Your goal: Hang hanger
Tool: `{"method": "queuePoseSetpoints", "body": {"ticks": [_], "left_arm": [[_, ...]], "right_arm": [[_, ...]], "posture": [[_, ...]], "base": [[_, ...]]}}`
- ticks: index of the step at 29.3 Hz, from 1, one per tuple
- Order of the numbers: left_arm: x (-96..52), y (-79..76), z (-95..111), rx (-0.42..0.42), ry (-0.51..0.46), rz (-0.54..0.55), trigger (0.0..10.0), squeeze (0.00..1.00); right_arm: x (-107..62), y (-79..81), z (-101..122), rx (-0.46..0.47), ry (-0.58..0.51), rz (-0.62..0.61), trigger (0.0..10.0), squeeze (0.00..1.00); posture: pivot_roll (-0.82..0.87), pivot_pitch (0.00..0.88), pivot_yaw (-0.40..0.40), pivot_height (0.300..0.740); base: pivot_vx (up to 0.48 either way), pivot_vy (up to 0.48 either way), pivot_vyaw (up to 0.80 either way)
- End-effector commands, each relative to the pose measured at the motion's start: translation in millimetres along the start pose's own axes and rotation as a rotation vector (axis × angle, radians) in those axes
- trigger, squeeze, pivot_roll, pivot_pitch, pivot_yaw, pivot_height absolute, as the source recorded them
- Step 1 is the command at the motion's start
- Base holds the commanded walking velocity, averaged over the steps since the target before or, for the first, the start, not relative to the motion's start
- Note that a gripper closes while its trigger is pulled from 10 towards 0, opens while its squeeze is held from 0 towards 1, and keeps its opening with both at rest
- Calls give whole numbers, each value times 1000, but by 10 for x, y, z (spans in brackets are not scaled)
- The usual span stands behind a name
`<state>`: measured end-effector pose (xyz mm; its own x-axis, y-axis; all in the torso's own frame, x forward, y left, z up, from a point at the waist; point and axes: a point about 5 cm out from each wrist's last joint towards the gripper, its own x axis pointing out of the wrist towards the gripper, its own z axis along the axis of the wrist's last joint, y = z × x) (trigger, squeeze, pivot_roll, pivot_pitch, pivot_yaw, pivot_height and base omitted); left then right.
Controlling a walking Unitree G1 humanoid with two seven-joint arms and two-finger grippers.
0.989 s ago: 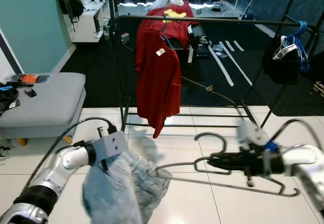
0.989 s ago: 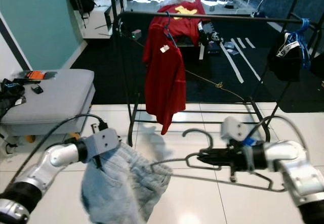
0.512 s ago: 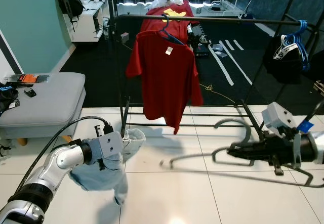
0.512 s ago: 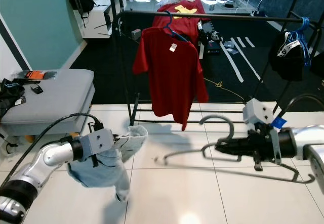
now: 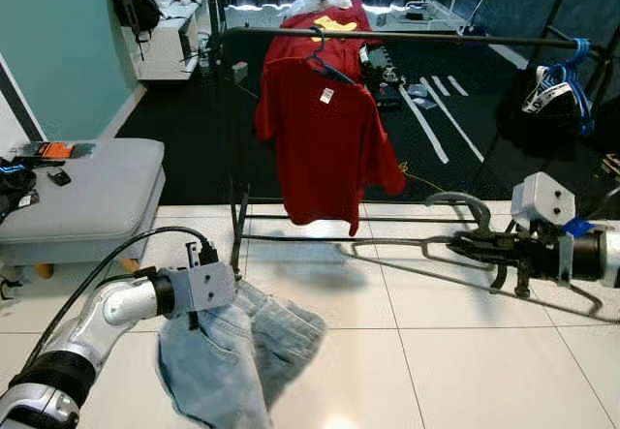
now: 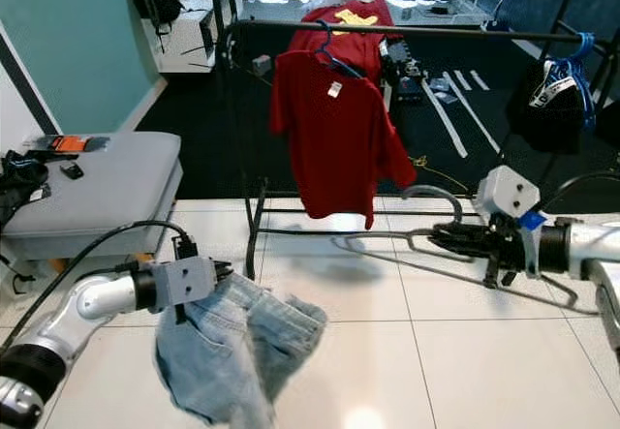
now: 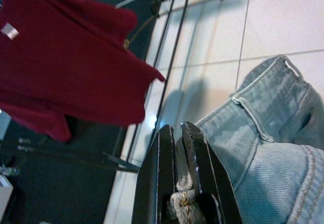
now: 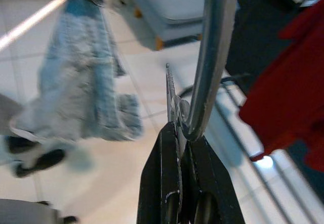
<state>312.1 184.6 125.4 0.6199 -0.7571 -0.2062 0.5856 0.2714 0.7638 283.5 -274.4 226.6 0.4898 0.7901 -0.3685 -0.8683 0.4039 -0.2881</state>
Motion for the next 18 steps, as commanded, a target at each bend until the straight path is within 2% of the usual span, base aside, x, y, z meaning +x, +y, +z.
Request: {"method": "queuePoseSetpoints", "body": {"ticks": [1,3,5,8,18], "left_arm": [[44,111,117,40,-61,16,10000,0],[44,111,117,40,-61,16,10000,0],[80,188,229,78,-111,13,10000,0],[93,237,323,108,-160,12,10000,0],[144,281,523,158,-265,8,10000,0]], "right_arm": [[48,45,6,23,-17,52,10000,0],[48,45,6,23,-17,52,10000,0],[80,103,-46,70,6,129,10000,0],[76,120,-100,87,34,165,10000,0],[95,75,-174,80,37,136,10000,0]], "posture": [[-19,27,-13,740],[-19,27,-13,740],[-18,25,-16,740],[-18,26,-15,740],[-16,32,-12,740]], "base": [[0,0,0],[0,0,0],[0,0,0],[0,0,0],[0,0,0]]}}
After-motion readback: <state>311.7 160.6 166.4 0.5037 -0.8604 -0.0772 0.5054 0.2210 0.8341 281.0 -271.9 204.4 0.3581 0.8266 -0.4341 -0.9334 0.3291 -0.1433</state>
